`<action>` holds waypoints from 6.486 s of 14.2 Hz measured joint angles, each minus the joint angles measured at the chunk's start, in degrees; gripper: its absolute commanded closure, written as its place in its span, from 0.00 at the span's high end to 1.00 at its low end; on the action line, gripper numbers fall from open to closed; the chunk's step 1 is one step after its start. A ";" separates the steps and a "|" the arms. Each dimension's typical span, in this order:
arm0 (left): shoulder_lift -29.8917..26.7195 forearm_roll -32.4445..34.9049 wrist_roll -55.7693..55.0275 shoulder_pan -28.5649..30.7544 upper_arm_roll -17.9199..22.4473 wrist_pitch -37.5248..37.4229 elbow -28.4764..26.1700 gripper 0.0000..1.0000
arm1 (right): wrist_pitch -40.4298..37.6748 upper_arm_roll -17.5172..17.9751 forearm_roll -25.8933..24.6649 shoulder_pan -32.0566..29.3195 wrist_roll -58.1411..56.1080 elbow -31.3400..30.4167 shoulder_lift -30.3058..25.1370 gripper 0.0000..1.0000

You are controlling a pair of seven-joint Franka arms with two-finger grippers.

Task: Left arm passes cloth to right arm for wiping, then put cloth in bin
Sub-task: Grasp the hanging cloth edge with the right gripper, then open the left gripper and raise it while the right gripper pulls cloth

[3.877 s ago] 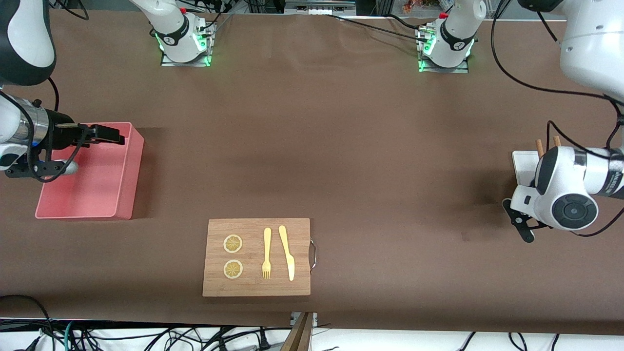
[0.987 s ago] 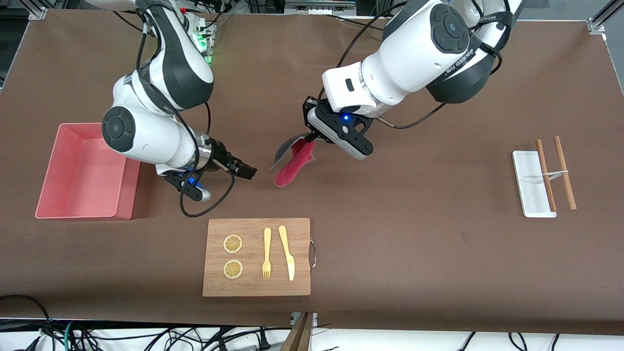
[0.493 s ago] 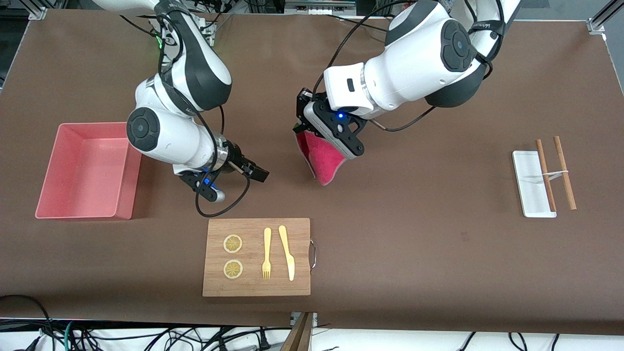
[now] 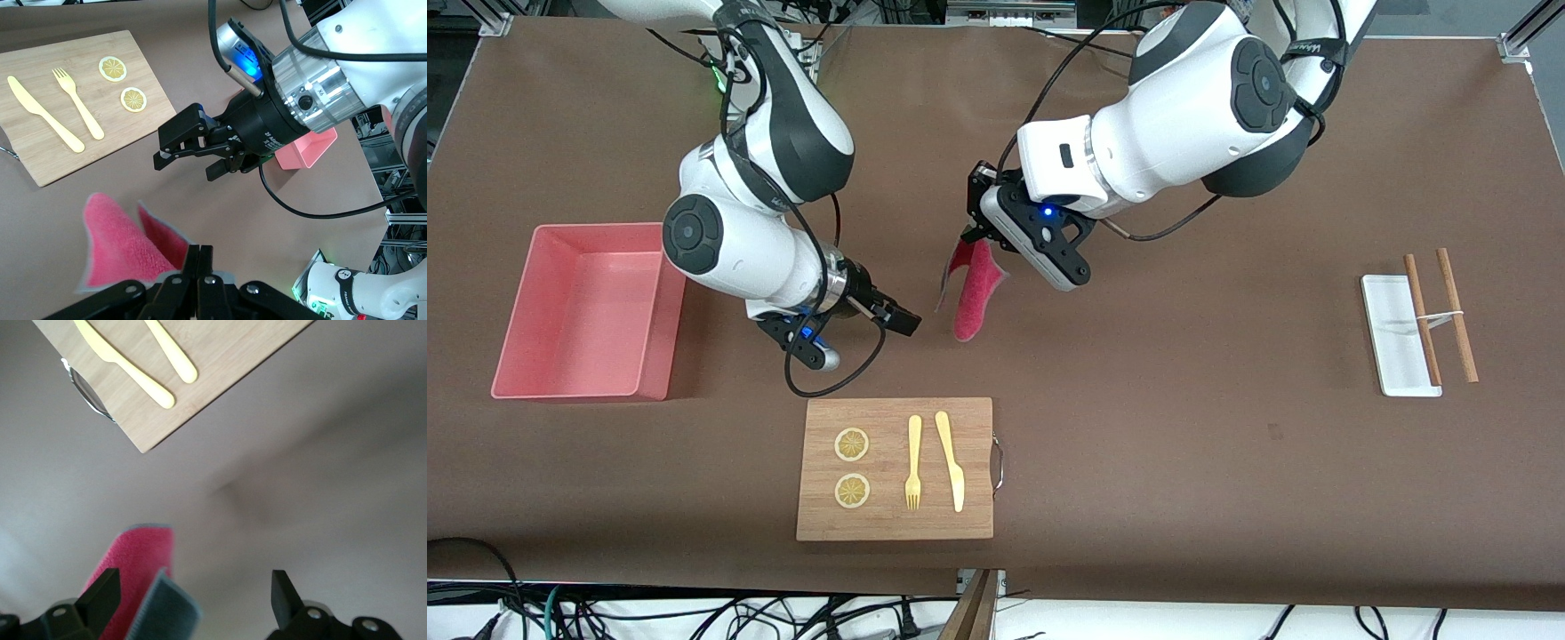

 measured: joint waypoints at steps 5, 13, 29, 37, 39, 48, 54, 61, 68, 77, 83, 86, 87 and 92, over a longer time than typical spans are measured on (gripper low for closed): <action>0.29 -0.83 0.29 -0.05 0.00 2.14 0.02 0.00 | 0.94 0.13 0.01 1.10 0.02 4.23 1.90 1.00; 0.95 -2.15 0.45 -0.35 -0.26 5.31 0.04 0.00 | 2.20 0.48 0.02 3.91 0.14 5.60 4.07 1.00; 0.95 -2.19 0.45 -0.38 -0.26 5.45 0.05 0.00 | -6.02 0.52 0.01 4.76 -5.98 5.63 5.06 1.00; 0.95 -2.20 0.45 -0.38 -0.26 5.47 0.07 0.00 | -10.89 0.13 -1.90 4.55 -10.37 5.57 5.19 1.00; 0.95 -2.20 0.45 -0.39 -0.26 5.47 0.08 0.00 | -12.78 -0.10 -2.00 4.30 -12.05 5.55 5.23 0.99; 0.95 -2.38 0.45 -0.39 -0.27 5.49 0.11 0.00 | -18.84 -0.09 0.54 3.12 -12.40 5.52 5.26 0.64; 0.95 -2.38 0.45 -0.40 -0.28 5.49 0.13 0.00 | -20.62 -0.14 8.52 0.23 -11.89 5.58 5.26 0.39; 0.95 -2.38 0.45 -0.40 -0.32 5.49 0.14 0.00 | -22.13 -0.11 13.74 -2.12 -6.51 5.62 5.26 0.13; 0.95 -2.47 0.45 -0.40 -0.43 5.49 0.14 0.00 | -22.20 -0.12 13.81 -2.26 -5.12 5.55 5.32 0.00; 0.95 -9.27 0.45 -0.37 -0.39 5.50 0.18 1.00 | -22.43 -0.19 12.85 -4.51 -5.81 5.54 5.40 0.00; -0.03 -9.05 -0.81 -0.11 -0.14 4.46 0.82 1.00 | -24.11 -0.26 1.00 -5.67 -13.69 0.31 6.73 0.00; -2.77 -2.00 -3.07 1.53 0.61 -3.50 1.06 1.00 | -23.92 -0.30 -4.40 -6.43 -16.13 -2.25 8.57 0.00; -4.16 1.61 -3.46 3.03 0.71 -8.16 1.17 1.00 | -23.87 -0.38 -6.41 -6.82 -17.17 -2.51 9.33 0.00; -9.80 17.39 -3.64 9.41 1.00 -23.33 1.28 1.00 | -23.36 -4.04 -13.98 -11.26 -30.37 -3.53 11.90 0.00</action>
